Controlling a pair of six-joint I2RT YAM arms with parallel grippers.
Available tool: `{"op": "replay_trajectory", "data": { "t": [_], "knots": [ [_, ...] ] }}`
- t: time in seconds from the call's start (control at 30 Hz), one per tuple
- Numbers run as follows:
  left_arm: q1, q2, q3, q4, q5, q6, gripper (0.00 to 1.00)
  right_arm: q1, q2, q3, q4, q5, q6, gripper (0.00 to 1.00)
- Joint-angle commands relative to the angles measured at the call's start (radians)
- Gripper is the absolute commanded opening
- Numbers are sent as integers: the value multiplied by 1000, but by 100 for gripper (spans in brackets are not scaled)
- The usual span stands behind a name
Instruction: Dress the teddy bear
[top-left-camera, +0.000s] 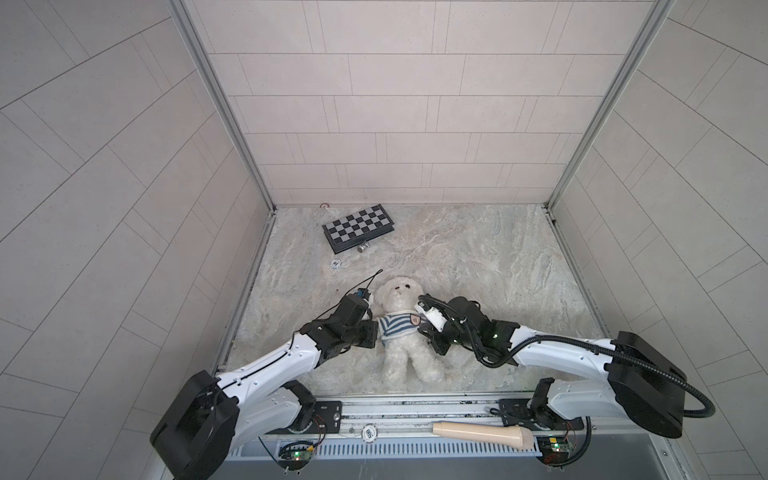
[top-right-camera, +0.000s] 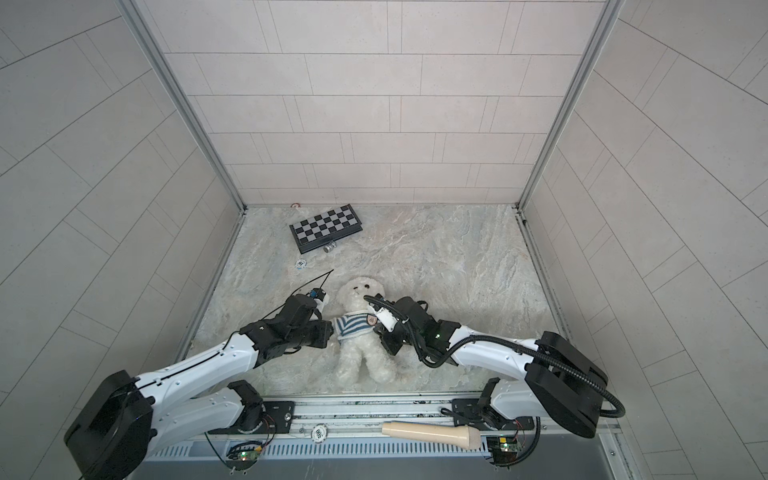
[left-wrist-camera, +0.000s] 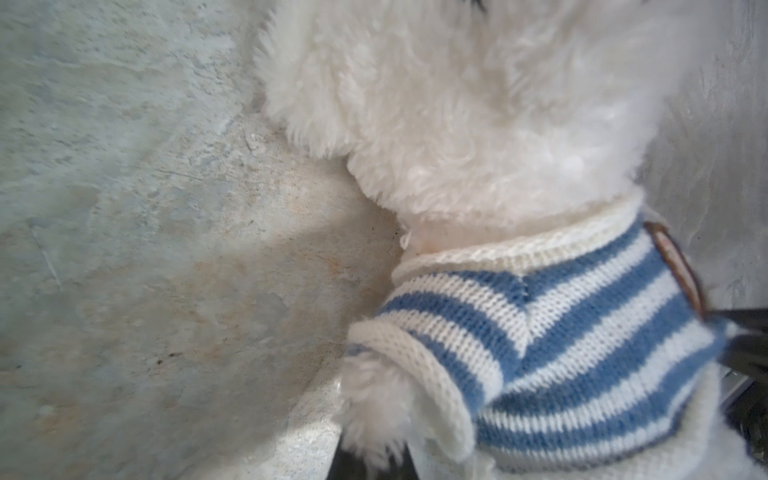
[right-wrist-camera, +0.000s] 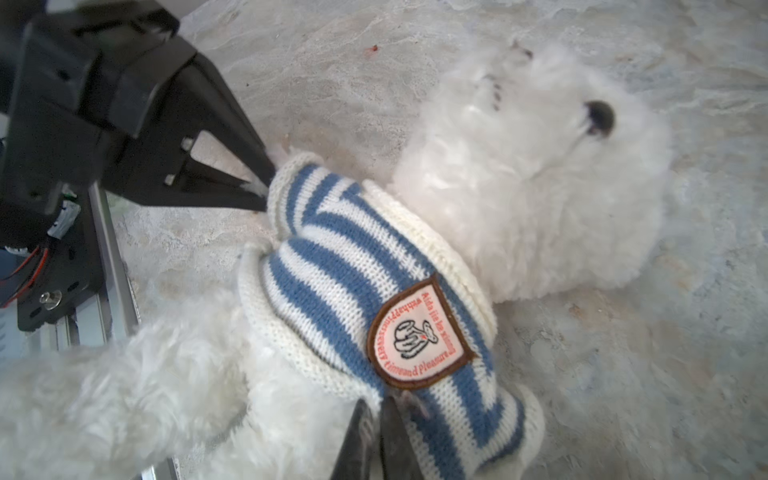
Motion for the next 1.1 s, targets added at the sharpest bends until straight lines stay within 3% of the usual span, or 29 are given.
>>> {"op": "replay_trajectory", "data": {
  "t": [0.0,0.3,0.47,0.87,1.07],
  "knots": [
    [31,5,39,29,12,16,0,22,8,13,-2,6,-1,3],
    [48,-15,69,-26,74,92,0,5,-43,-39,-60,251,51,0],
    [75,-22,80,-100,46,146,0,-38,-100,-80,-71,306,73,0],
    [79,86,144,19,90,102,0,-1,-83,-22,-9,133,5,0],
    [79,129,143,81,89,84,0,54,-26,43,16,71,3,5]
  ]
}}
